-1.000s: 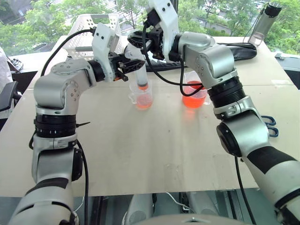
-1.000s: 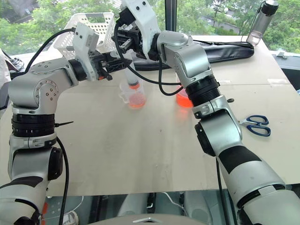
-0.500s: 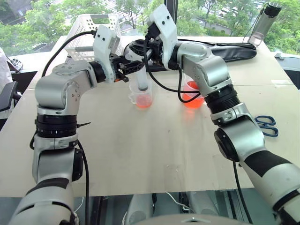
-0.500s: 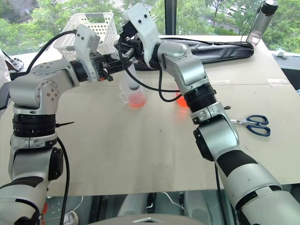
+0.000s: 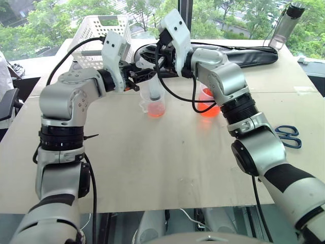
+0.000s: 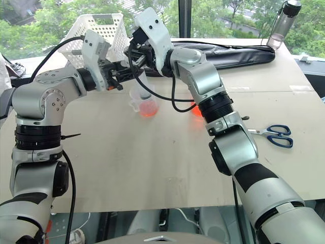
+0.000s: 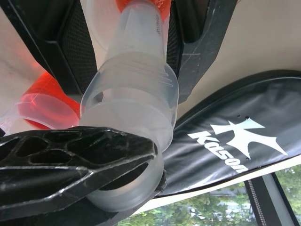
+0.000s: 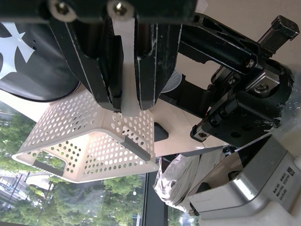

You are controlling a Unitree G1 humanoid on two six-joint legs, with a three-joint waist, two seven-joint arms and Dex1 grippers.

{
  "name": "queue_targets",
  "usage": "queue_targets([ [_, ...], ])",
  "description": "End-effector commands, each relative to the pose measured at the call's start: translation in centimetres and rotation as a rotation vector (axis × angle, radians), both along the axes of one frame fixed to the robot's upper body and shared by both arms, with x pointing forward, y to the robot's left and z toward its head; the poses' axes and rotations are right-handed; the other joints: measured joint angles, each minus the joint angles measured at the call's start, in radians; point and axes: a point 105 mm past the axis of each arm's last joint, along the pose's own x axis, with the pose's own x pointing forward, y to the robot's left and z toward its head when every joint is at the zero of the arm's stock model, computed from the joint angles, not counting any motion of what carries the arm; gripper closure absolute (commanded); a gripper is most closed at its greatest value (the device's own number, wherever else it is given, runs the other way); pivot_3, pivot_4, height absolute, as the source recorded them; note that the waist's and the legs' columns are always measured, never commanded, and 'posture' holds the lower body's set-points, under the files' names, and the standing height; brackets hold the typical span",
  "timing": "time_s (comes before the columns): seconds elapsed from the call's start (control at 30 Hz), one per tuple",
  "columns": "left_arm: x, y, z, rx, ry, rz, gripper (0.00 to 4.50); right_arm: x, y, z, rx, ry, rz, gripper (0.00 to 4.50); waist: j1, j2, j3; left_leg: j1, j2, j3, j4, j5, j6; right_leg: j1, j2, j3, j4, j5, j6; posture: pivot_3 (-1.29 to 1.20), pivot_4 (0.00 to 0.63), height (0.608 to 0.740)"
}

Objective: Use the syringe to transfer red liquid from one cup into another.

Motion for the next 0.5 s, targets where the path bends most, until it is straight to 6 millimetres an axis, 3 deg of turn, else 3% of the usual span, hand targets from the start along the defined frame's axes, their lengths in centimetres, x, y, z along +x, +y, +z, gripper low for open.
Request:
queue_targets([
  [0.03, -1.2, 0.8, 4.4, -0.052, -0.165, -0.002, 2.97, 0.5, -0.9, -1.1, -0.020, 0.032, -0.009, 4.04, 0.000, 0.000, 0.000, 0.000, 0.000, 0.000, 0.000, 0.000, 0.000, 0.000, 0.000, 0.000, 0.000, 0.000, 0.000, 0.00, 0.150, 0.724],
  [0.13, -1.1, 1.0, 4.3, -0.061, -0.161, 0.004, 2.97, 0.5, -1.3, -0.3, 0.022, 0.040, -0.006, 2.67, 0.000, 0.000, 0.000, 0.000, 0.000, 0.000, 0.000, 0.000, 0.000, 0.000, 0.000, 0.000, 0.000, 0.000, 0.000, 0.00, 0.150, 0.724],
  [0.17, -1.1, 1.1, 4.2, -0.062, -0.160, 0.005, 2.97, 0.6, -1.4, -0.1, 0.029, 0.038, -0.009, 2.41, 0.000, 0.000, 0.000, 0.000, 0.000, 0.000, 0.000, 0.000, 0.000, 0.000, 0.000, 0.000, 0.000, 0.000, 0.000, 0.00, 0.150, 0.724],
  [0.33, -1.1, 1.3, 4.2, -0.067, -0.161, 0.011, 2.97, 0.0, -2.4, 1.4, 0.074, 0.012, 0.007, 0.04, 0.000, 0.000, 0.000, 0.000, 0.000, 0.000, 0.000, 0.000, 0.000, 0.000, 0.000, 0.000, 0.000, 0.000, 0.000, 0.00, 0.150, 0.724],
  [0.5, -1.4, 1.9, 4.8, -0.138, -0.148, 0.014, 2.97, -2.4, -4.2, 4.6, 0.235, -0.004, 0.101, 0.04, 0.001, 0.000, 0.000, -0.001, 0.000, 0.000, 0.000, 0.000, 0.000, 0.000, 0.000, 0.000, 0.000, 0.000, 0.000, 0.00, 0.150, 0.724],
])
